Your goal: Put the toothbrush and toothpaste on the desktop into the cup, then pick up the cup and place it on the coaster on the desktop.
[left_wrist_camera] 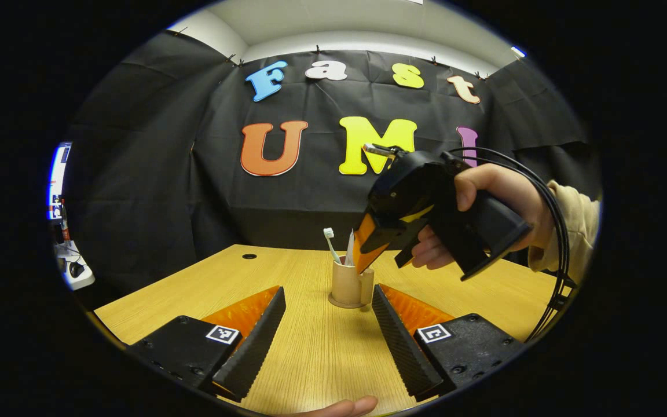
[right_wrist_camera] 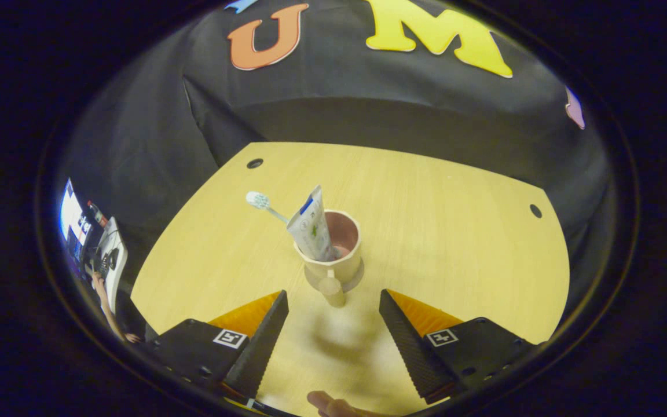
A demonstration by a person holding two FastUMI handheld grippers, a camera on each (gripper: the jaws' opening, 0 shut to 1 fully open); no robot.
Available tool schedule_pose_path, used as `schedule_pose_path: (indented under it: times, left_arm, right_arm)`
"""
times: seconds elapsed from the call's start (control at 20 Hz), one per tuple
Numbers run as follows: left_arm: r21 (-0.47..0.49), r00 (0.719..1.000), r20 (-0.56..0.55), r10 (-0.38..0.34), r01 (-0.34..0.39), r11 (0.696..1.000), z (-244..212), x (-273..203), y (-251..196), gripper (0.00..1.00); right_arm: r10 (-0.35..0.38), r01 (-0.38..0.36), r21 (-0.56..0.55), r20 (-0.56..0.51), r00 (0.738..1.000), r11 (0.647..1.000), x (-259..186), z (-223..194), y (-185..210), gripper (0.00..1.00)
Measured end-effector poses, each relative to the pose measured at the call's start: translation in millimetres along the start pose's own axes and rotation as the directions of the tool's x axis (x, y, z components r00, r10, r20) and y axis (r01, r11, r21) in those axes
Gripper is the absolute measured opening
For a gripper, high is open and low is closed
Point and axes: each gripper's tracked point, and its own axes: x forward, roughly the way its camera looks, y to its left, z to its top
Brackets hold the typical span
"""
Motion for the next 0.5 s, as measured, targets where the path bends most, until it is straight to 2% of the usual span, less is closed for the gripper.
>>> schedule_pose_path:
  times: [0.1, 0.2, 0.45, 0.5]
  left_arm:
    - [0.019, 1.000, 0.009, 0.016, -0.017, 1.000, 6.7, -1.4, 2.4, 0.96]
    - [0.026, 1.000, 0.009, 0.025, -0.025, 0.999, 9.4, -2.4, 4.0, 0.96]
    - [0.013, 1.000, 0.003, 0.021, -0.021, 1.000, 18.3, -10.0, -2.7, 0.96]
    - [0.010, 1.000, -0.003, 0.015, -0.015, 1.000, 18.6, -11.9, -5.2, 0.96]
  right_arm:
    - [-0.025, 0.026, -0.001, 0.090, 0.996, 1.000, -23.0, -1.4, -13.3, 0.96]
    - [-0.047, 0.048, 0.000, 0.191, 0.980, 0.999, -47.1, -5.5, -25.0, 0.96]
    - [-0.114, 0.103, 0.049, 0.384, 0.916, 0.993, -112.1, -31.5, -60.6, 0.96]
    - [-0.133, 0.118, 0.064, 0.416, 0.899, 0.991, -125.2, -38.4, -70.0, 0.94]
